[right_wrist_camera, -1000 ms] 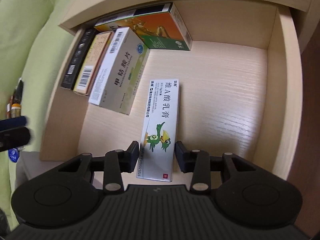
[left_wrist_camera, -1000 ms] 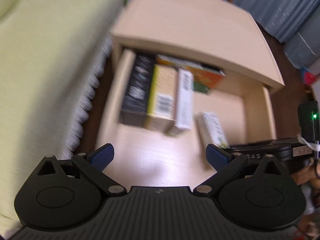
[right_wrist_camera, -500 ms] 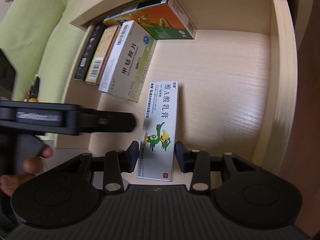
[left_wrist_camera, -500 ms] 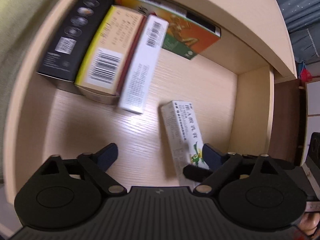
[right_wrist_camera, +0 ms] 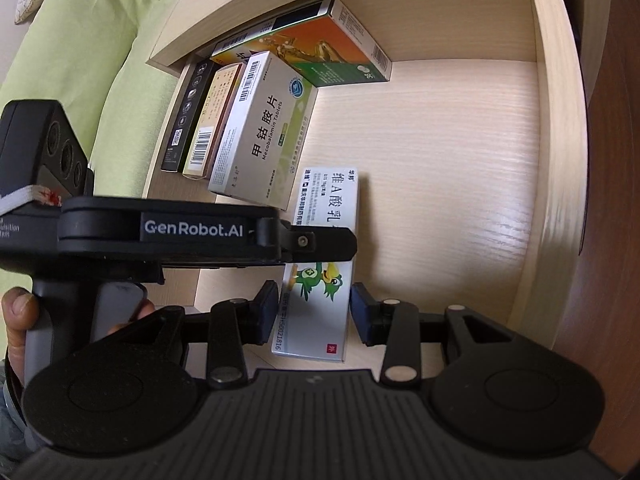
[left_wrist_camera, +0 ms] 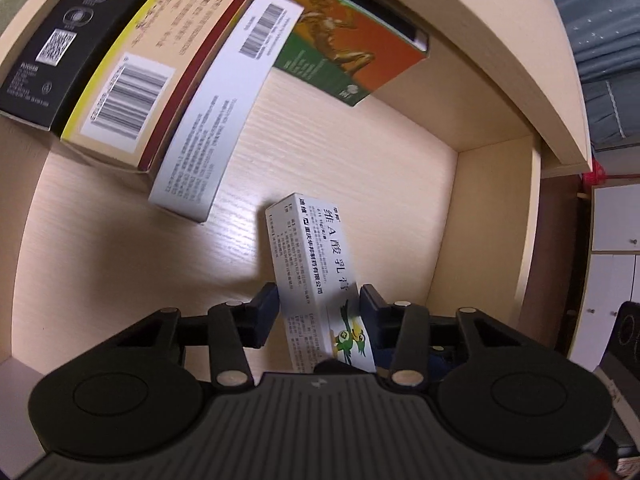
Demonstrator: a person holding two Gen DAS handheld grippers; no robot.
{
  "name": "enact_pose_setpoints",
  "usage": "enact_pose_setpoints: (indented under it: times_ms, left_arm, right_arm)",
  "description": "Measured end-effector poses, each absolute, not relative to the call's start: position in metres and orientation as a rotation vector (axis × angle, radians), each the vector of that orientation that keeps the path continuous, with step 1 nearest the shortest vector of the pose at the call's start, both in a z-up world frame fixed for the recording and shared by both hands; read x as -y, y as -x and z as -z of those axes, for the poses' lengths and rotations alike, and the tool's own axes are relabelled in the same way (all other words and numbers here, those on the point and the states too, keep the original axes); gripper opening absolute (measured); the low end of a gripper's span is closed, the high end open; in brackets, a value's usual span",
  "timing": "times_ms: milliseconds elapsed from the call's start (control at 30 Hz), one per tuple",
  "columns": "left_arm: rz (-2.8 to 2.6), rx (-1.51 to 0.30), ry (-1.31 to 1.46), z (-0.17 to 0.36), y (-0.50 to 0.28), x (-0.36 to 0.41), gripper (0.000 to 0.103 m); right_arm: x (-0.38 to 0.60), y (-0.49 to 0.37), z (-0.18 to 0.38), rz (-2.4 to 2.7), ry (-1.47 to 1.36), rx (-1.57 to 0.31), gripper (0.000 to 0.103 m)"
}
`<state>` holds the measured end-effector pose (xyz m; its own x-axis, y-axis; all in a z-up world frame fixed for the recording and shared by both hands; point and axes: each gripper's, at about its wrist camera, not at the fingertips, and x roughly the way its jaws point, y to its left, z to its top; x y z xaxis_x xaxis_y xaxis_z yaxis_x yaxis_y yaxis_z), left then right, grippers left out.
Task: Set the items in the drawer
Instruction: 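Push the white box upright with the left gripper while the right gripper holds it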
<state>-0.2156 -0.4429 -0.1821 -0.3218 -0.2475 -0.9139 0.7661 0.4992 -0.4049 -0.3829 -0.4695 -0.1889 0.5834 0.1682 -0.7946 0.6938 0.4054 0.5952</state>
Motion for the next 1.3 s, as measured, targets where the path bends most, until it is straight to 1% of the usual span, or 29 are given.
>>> enact_pose_setpoints:
  times_ms: [167, 267, 367, 600, 633, 667, 800, 867, 1000, 1200, 1233, 1300]
  left_arm:
    - [1.128, -1.534, -0.459, 0.174, 0.224, 0.437, 0.039]
    - [1.123, -1.471, -0.512, 0.169, 0.234, 0.436, 0.034]
    - [1.101, -1.413, -0.592, 0.166, 0.247, 0.437, 0.032]
    - [1.024, -1.408, -0.655, 0.168, 0.256, 0.437, 0.032]
    - [1.028, -1.404, -0.659, 0.166, 0.258, 0.438, 0.034]
    - [1.033, -1.399, -0.66, 0.164, 0.259, 0.438, 0.04]
    - [1.04, -1.314, -0.675, 0.152, 0.261, 0.436, 0.046]
    - [1.031, -1.273, -0.682, 0.141, 0.259, 0.428, 0.046]
    - [1.042, -1.21, -0.662, 0.117, 0.246, 0.404, 0.046]
    - [1.06, -1.153, -0.614, 0.088, 0.211, 0.369, 0.045]
    - [1.059, -1.147, -0.603, 0.081, 0.202, 0.368, 0.045]
    - [1.046, -1.126, -0.596, 0.085, 0.189, 0.378, 0.045]
  right_arm:
    - [0.461, 0.374, 0.186, 0.399, -1.019, -0.979, 0.037]
    - [0.457, 0.367, 0.184, 0.422, -0.928, -1.003, 0.037]
    - [0.454, 0.359, 0.185, 0.431, -0.857, -1.026, 0.04]
    - [0.452, 0.353, 0.19, 0.433, -0.833, -1.041, 0.04]
    - [0.452, 0.353, 0.191, 0.44, -0.835, -1.044, 0.04]
    - [0.453, 0.353, 0.191, 0.446, -0.844, -1.042, 0.039]
    - [0.456, 0.356, 0.19, 0.474, -0.849, -1.038, 0.034]
    - [0.456, 0.356, 0.19, 0.471, -0.864, -1.033, 0.031]
    - [0.456, 0.353, 0.19, 0.471, -0.905, -1.006, 0.017]
    - [0.461, 0.345, 0.191, 0.506, -0.94, -0.962, 0.015]
    - [0.463, 0.343, 0.192, 0.511, -0.952, -0.953, 0.015]
    - [0.468, 0.339, 0.194, 0.52, -0.982, -0.933, 0.014]
